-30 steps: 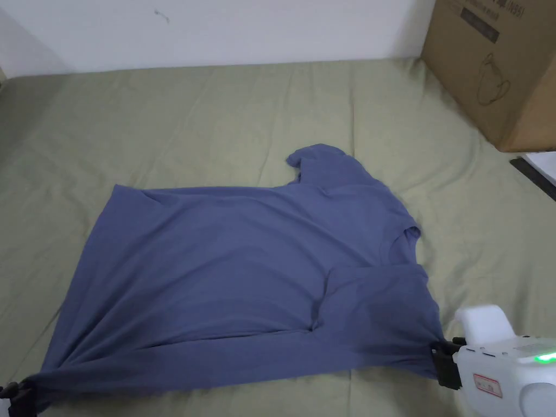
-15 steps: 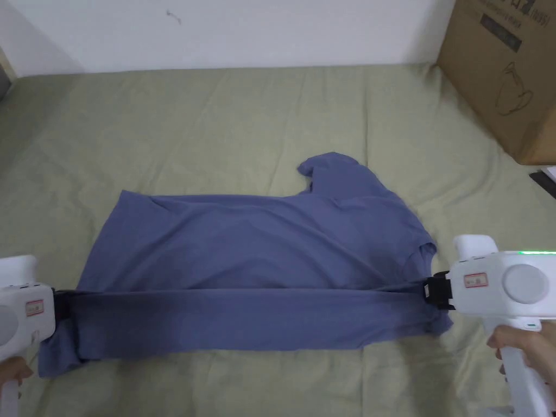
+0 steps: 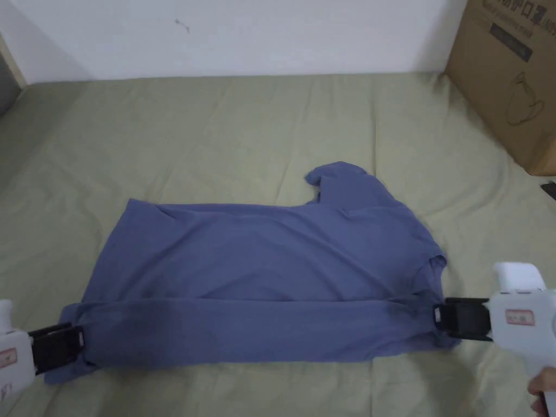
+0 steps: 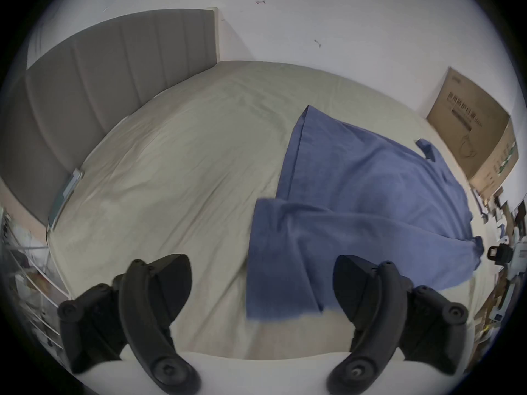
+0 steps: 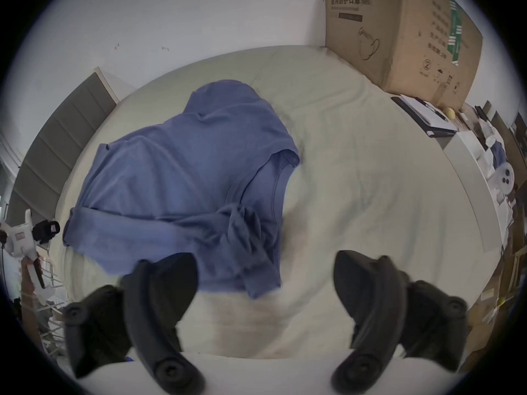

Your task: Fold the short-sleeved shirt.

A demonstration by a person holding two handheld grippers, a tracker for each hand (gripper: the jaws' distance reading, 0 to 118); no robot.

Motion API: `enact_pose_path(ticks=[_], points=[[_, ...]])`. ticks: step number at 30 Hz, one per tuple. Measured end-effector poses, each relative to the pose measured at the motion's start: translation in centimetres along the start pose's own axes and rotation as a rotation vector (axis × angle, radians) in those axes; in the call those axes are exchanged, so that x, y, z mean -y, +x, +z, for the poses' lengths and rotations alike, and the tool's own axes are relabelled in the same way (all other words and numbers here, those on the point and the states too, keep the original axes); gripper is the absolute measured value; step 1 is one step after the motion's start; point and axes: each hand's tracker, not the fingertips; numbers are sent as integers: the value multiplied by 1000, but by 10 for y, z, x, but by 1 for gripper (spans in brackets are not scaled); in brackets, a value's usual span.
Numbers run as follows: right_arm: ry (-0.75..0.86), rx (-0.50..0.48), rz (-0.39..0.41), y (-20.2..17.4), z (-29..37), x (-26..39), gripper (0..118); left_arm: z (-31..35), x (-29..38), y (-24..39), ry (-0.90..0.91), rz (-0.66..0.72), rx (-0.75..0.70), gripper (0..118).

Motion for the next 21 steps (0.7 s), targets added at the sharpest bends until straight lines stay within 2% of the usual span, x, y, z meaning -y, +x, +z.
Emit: enact_pose_path(ticks=[1, 2, 4, 6, 10, 11, 12, 13, 14, 15, 18, 21], points=[[7, -8, -9, 1, 6, 7, 76, 9, 8, -3, 7, -1, 13, 84], [11, -16, -11, 0, 12, 17, 52, 19, 19, -5, 15, 0, 15, 59], [10, -3, -13, -6, 16, 36, 9, 27, 36, -3, 14, -17, 5, 0], [5, 8, -25, -8, 17, 54, 0, 35, 50, -3, 6, -44, 6, 0], [-25, -24, -63, -13, 15, 76, 0, 35, 57, 0, -7, -46, 33, 0], [-25, -15, -66, -16, 15, 79, 0, 33, 54, 0, 13, -38, 39, 6], [-30, -12, -61, -17, 14, 80, 0, 28, 46, 2, 35, -22, 28, 27], [-34, -12, -61, -18, 14, 80, 0, 24, 40, 2, 47, 2, 36, 73], [-32, -16, -69, -18, 14, 81, 0, 18, 34, 2, 43, 20, 43, 101], [-30, -21, -82, -17, 14, 80, 0, 11, 28, 3, 28, 32, 51, 111], [-17, -25, -100, -18, 15, 79, 0, -11, 20, 12, -18, 71, 51, 110], [-11, -22, -99, -20, 13, 78, 0, -57, 33, 8, -109, 122, 87, 99]])
